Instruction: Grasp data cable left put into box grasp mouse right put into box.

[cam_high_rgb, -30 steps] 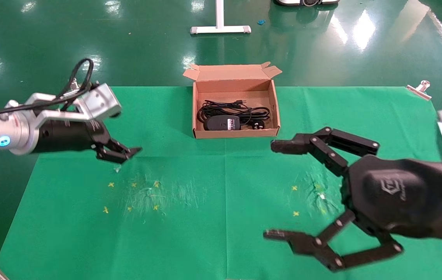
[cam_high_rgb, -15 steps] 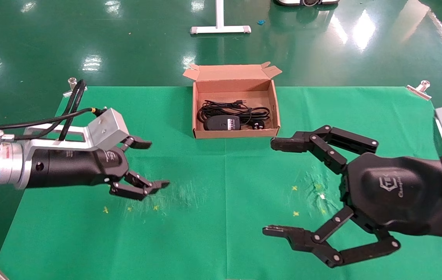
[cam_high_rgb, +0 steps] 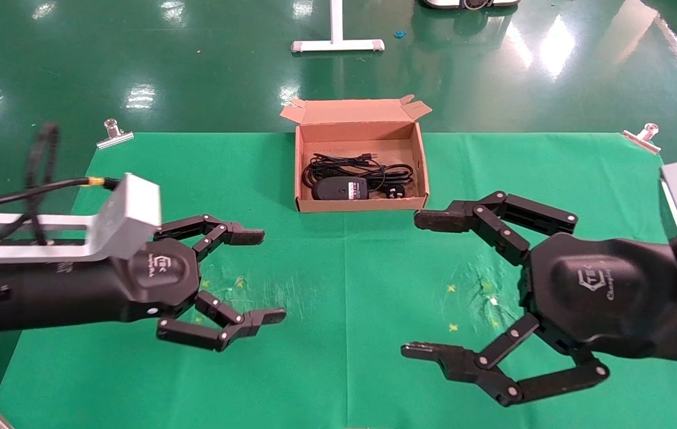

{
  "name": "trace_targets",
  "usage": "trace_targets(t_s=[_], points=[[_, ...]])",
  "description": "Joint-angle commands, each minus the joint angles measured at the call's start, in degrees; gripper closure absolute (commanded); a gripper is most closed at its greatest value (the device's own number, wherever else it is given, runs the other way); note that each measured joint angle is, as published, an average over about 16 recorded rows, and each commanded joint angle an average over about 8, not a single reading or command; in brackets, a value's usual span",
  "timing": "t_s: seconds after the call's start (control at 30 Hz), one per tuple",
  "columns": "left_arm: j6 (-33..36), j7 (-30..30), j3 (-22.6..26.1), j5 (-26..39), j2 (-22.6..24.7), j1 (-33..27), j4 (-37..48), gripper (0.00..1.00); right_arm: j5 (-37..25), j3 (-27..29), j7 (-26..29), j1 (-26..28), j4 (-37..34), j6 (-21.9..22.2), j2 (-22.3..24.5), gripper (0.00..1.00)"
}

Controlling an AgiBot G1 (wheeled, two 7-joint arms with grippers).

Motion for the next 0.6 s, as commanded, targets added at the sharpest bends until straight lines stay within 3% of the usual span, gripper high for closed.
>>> trace_targets(t_s=[0.03, 0.43, 0.6], points=[[1.18, 1.58, -1.75, -2.64, -0.26, 1.41, 0.08, 0.00, 0.01, -0.01, 0.00, 0.00, 0.00, 0.00, 0.00, 0.00], [7.82, 10.51, -11.66, -17.56, -1.71, 9.41, 0.54, 0.00, 0.05, -0.05, -0.03, 0.00, 0.00, 0.01, 0.04, 0.00], [9.21, 12.01, -13.77, -20.78, -2.02, 11.11, 0.64, 0.00, 0.09, -0.04, -0.04, -0.03, -0.01, 0.00, 0.06, 0.00]])
